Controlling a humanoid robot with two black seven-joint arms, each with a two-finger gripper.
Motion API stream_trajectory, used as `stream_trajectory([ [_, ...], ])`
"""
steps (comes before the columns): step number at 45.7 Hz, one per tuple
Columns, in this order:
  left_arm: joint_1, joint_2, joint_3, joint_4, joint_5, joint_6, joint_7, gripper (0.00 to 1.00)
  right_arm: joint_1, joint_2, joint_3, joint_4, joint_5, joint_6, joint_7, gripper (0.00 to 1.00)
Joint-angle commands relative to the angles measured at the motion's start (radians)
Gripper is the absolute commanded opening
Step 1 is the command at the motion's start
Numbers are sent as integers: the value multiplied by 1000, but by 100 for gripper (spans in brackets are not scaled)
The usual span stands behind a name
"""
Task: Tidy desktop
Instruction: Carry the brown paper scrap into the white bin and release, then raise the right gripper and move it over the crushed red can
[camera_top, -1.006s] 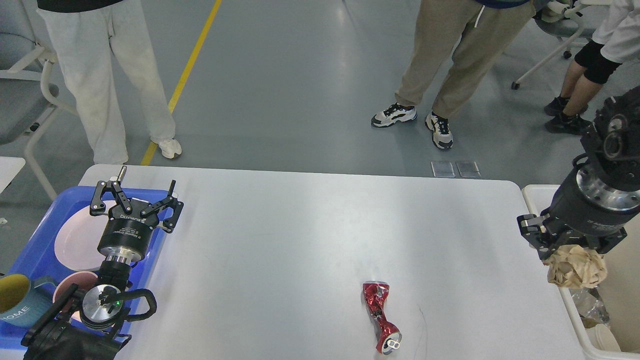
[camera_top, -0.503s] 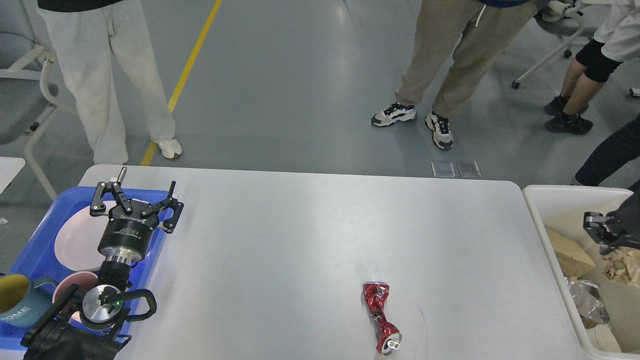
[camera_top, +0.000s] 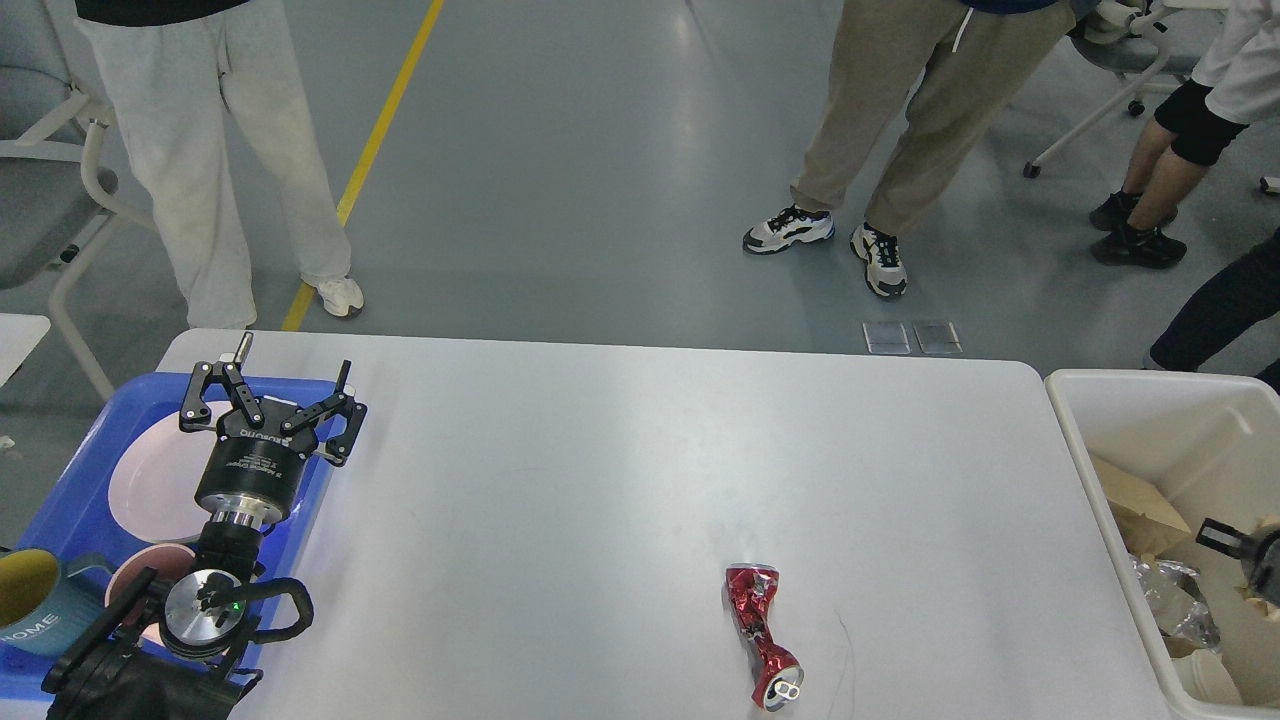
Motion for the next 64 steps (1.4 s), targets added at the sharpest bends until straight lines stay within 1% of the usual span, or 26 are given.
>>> stream_trajectory([
  [1, 0, 0, 1, 0, 0, 0, 0, 96, -180, 116, 40, -239, 6, -7, -2, 0],
  [4, 0, 0, 1, 0, 0, 2, 0, 96, -218, 142, 43, -279, 12, -8, -2, 0],
  [13, 0, 0, 0, 0, 0, 2, 0, 96, -244, 164, 55, -281, 15, -42, -2, 0],
  [24, 0, 0, 0, 0, 0, 2, 0, 96, -249, 159, 66, -279, 15, -45, -3, 0],
  [28, 0, 0, 0, 0, 0, 2, 0, 96, -249, 155, 65, -281, 15, -62, -3, 71],
  [29, 0, 0, 0, 0, 0, 2, 0, 96, -249, 153, 65, -281, 15, -76, -3, 86],
  [30, 0, 0, 0, 0, 0, 2, 0, 96, -249, 155, 63, -281, 15, -93, -2, 98],
  [31, 0, 0, 0, 0, 0, 2, 0, 96, -249, 156, 63, -281, 15, -109, -3, 100],
  [35, 0, 0, 0, 0, 0, 2, 0, 96, -255, 161, 63, -276, 15, -146, 0, 100],
  [54, 0, 0, 0, 0, 0, 2, 0, 96, -244, 142, 63, -269, 15, -146, 3, 100],
  [59, 0, 0, 0, 0, 0, 2, 0, 96, -221, 122, 63, -217, 8, -142, 3, 100],
  [64, 0, 0, 0, 0, 0, 2, 0, 96, -133, 80, 48, -97, -3, -134, 0, 100],
])
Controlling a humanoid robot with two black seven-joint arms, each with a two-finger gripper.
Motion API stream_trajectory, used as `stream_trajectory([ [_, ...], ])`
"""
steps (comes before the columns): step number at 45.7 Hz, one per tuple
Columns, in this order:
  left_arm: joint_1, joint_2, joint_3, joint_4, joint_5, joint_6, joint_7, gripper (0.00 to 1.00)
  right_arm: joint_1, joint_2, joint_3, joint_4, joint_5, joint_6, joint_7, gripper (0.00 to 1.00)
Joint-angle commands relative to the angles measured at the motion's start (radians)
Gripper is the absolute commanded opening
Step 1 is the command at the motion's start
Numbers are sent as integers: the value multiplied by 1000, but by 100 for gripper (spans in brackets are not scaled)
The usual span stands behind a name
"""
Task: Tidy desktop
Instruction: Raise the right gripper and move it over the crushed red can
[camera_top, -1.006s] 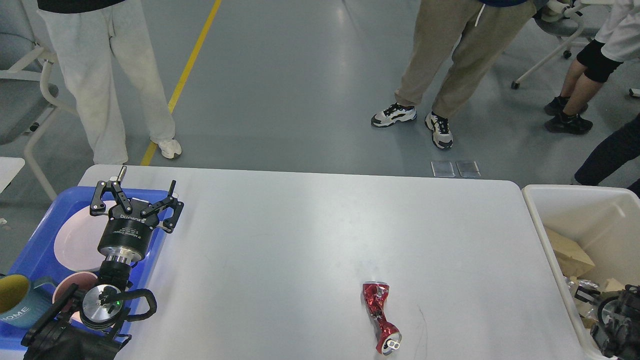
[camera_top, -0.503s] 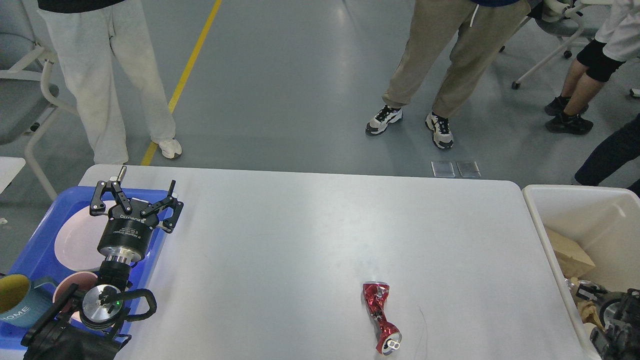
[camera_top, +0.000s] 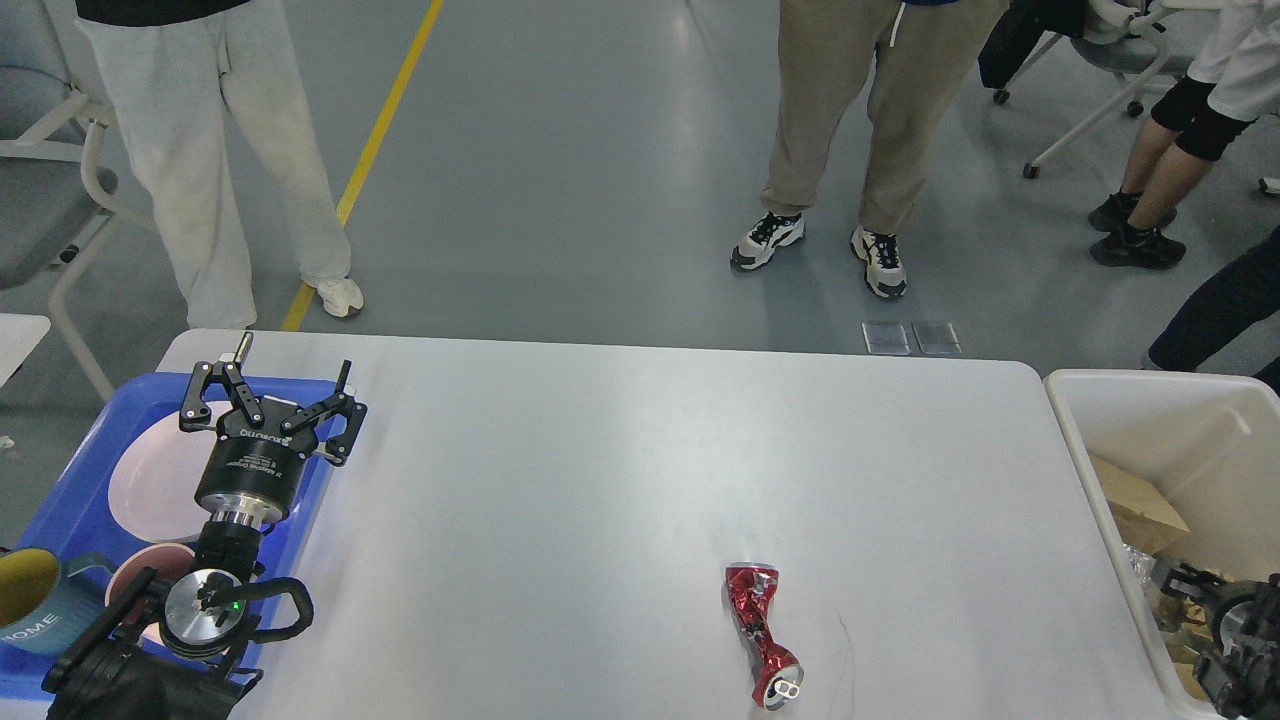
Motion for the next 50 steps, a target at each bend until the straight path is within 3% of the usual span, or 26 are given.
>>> stream_trajectory([
  [1, 0, 0, 0, 0, 0, 0, 0, 96, 111, -58, -19, 154, -15, 17, -7, 100],
  [11, 0, 0, 0, 0, 0, 0, 0, 96, 462, -179, -183, 554, -203, 105, -44, 100],
  [19, 0, 0, 0, 0, 0, 0, 0, 96, 873, -168, -451, 895, -204, 219, -57, 100],
  [25, 0, 0, 2, 0, 0, -2, 0, 96, 1171, -72, -569, 1064, -204, 436, -57, 100],
  [32, 0, 0, 2, 0, 0, -2, 0, 96, 1436, 14, -560, 1108, -200, 810, -57, 100],
  [36, 0, 0, 0, 0, 0, -2, 0, 96, 1578, 43, -548, 1195, -193, 927, -57, 100],
  [40, 0, 0, 0, 0, 0, 0, 0, 97, 1702, 75, -548, 1303, -193, 961, -57, 100],
  [50, 0, 0, 0, 0, 0, 0, 0, 96, 2000, 106, -491, 1604, -189, 930, -41, 97],
])
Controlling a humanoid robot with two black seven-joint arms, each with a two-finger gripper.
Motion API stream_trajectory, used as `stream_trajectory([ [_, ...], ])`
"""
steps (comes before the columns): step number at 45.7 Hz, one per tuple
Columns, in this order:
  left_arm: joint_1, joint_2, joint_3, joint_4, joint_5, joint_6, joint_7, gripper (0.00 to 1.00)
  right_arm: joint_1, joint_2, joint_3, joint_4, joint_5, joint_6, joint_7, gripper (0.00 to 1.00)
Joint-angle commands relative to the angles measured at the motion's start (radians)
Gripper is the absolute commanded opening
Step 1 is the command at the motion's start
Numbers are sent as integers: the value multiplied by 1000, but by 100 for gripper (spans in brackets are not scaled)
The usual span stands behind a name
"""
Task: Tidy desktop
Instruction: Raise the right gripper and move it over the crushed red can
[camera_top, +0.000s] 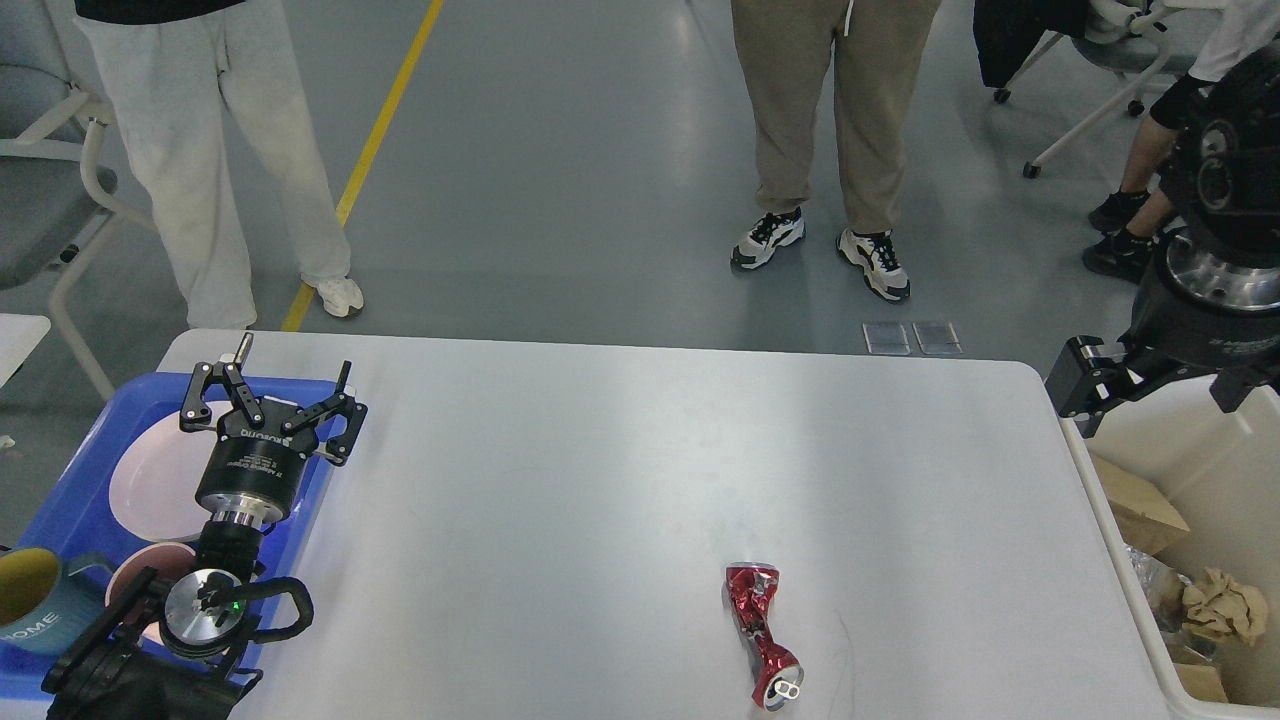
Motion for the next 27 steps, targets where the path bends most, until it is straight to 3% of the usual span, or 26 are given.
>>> stream_trajectory([
  [1, 0, 0, 0, 0, 0, 1, 0, 96, 133, 10, 29, 144, 13, -25, 13, 96],
  [27, 0, 0, 0, 0, 0, 1, 0, 97, 147, 10, 39, 163, 94, -41, 13, 96],
])
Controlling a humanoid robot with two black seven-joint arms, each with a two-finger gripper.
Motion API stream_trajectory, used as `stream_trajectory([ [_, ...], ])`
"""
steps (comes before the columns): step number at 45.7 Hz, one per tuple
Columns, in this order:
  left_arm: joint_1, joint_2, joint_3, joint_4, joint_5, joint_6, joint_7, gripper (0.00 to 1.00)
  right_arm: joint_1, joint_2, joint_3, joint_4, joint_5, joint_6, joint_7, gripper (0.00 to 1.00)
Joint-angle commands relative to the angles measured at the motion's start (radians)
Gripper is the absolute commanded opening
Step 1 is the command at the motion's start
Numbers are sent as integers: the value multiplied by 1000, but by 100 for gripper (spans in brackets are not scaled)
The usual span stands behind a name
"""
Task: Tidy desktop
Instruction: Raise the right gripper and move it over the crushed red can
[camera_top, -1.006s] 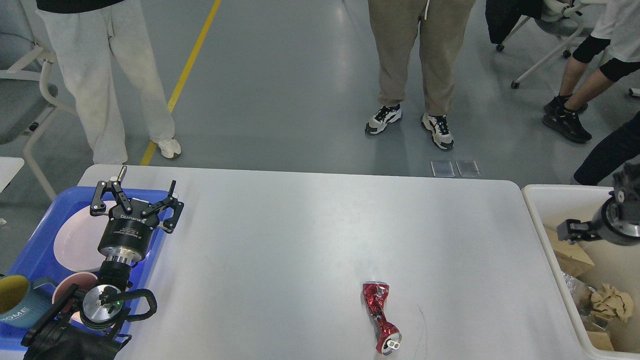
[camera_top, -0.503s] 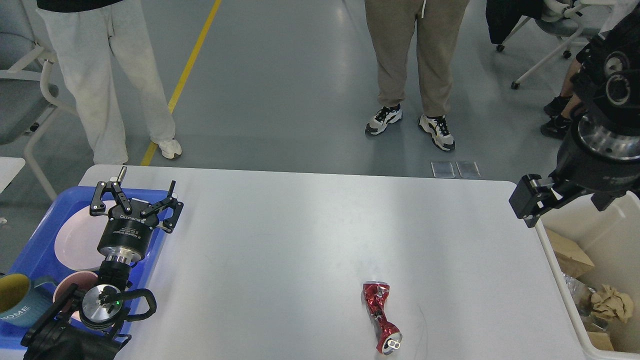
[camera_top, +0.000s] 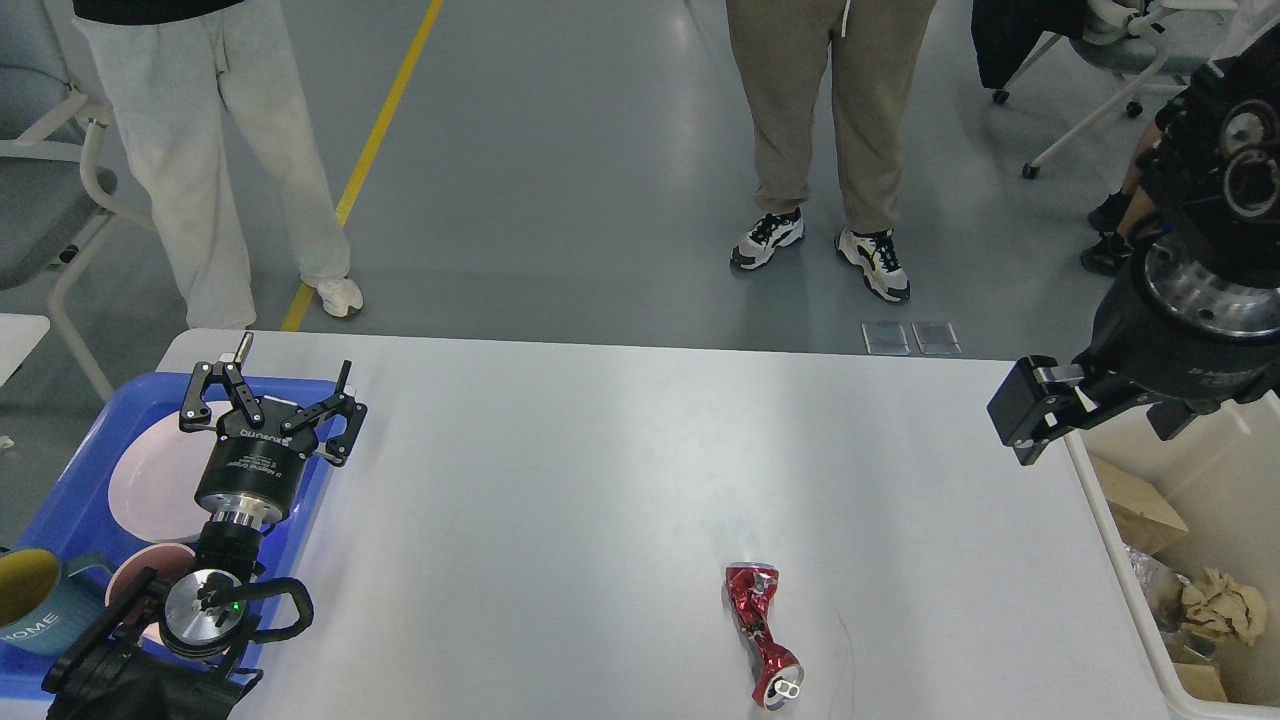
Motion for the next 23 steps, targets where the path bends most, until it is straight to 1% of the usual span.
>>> stream_trajectory([
  [1, 0, 0, 0, 0, 0, 0, 0, 96, -15, -3, 12, -6, 4, -5, -1, 96],
  [4, 0, 0, 0, 0, 0, 0, 0, 96, -63, 8, 29, -18, 10, -17, -1, 96],
  [7, 0, 0, 0, 0, 0, 0, 0, 96, -142, 23, 91, -38, 24, -58, -3, 95],
  [13, 0, 0, 2, 0, 0, 0, 0, 96, -401, 84, 253, -108, 38, -264, -10, 95],
  [19, 0, 0, 0, 0, 0, 0, 0, 96, -630, 155, 320, -208, 81, -481, -13, 94],
  [20, 0, 0, 0, 0, 0, -2, 0, 96, -661, 173, 326, -225, 84, -509, -13, 94],
  [23, 0, 0, 2, 0, 0, -2, 0, 96, -731, 222, 337, -274, 85, -546, -15, 95],
])
